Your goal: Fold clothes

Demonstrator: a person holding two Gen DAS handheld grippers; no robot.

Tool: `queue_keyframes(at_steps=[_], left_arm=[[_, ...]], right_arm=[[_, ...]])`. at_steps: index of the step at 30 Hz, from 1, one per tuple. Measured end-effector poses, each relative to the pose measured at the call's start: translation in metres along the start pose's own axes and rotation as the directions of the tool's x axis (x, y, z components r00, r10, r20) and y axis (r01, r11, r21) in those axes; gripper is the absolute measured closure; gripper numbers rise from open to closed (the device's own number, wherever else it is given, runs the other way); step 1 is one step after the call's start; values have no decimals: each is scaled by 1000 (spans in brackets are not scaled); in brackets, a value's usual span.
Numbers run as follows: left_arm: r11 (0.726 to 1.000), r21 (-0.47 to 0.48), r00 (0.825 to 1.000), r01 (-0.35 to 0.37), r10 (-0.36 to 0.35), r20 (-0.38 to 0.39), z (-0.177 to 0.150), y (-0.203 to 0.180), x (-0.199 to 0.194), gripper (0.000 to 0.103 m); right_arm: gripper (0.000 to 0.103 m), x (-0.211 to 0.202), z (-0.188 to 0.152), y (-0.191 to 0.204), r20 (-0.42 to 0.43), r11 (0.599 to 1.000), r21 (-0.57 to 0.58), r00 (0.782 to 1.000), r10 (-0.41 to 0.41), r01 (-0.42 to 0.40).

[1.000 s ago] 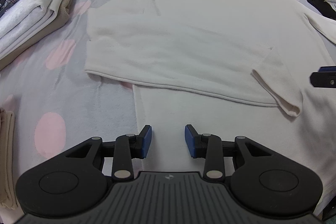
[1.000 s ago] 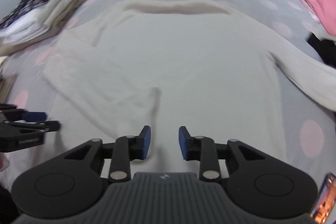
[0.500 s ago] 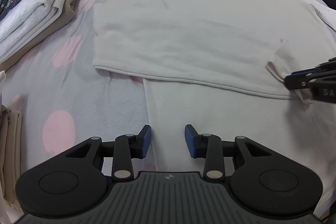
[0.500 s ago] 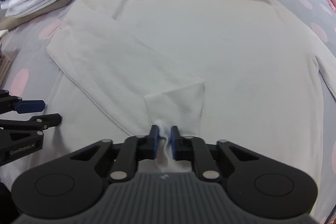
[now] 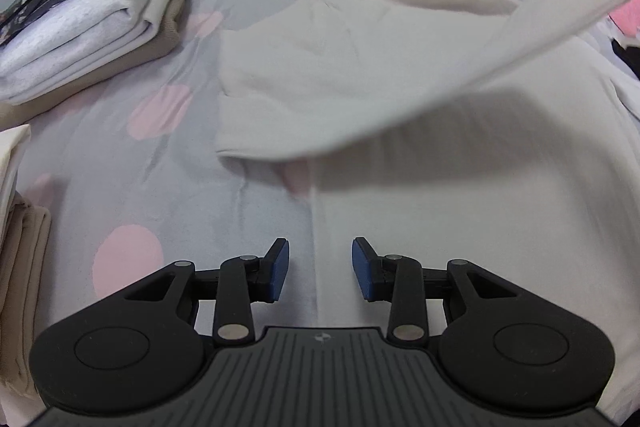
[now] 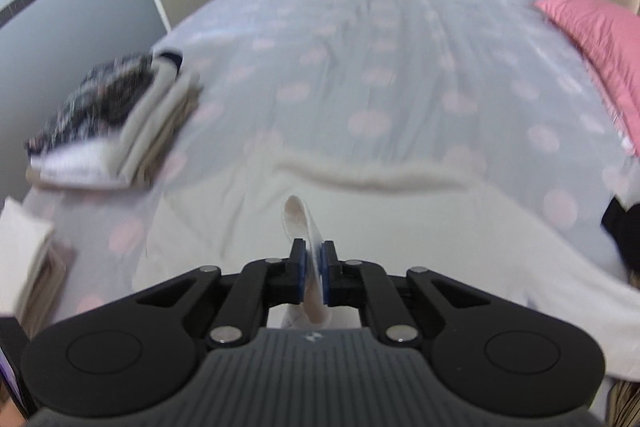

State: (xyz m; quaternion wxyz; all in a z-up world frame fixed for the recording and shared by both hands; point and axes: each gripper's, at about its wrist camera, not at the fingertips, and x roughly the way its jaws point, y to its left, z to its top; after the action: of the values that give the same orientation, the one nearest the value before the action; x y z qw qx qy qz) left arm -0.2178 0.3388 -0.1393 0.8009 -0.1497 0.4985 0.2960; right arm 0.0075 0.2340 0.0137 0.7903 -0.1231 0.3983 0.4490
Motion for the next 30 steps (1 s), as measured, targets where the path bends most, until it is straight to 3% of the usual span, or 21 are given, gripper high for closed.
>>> queue_keyframes(at_steps=[7, 11, 16, 21, 27, 29, 30], left_arm=[[998, -58, 998, -10, 14, 67, 16, 14, 3, 70], [999, -34, 993, 4, 0, 115, 34, 10, 8, 70], [1000, 17, 992, 24, -26, 127, 54, 1, 30, 70], [997, -13, 991, 76, -74, 112, 71, 1, 57, 70], [994, -66, 988, 89, -80, 129, 94, 6, 74, 70], [993, -86, 988, 85, -73, 138, 101, 10, 76, 75], [992, -92, 987, 83, -69, 143, 104, 13, 76, 85]], right_arm=[[94, -19, 28, -53, 107, 997, 47, 992, -70, 66], [94, 1, 18, -88, 74, 989, 92, 990, -119, 112], [94, 24, 4, -121, 31, 979, 169, 992, -120, 113], [94, 32, -1, -131, 24, 977, 185, 994, -108, 102], [94, 37, -4, -140, 11, 979, 167, 993, -118, 115], [94, 41, -7, -144, 2, 978, 167, 992, -126, 124], [94, 43, -8, -147, -4, 977, 172, 992, -128, 127]])
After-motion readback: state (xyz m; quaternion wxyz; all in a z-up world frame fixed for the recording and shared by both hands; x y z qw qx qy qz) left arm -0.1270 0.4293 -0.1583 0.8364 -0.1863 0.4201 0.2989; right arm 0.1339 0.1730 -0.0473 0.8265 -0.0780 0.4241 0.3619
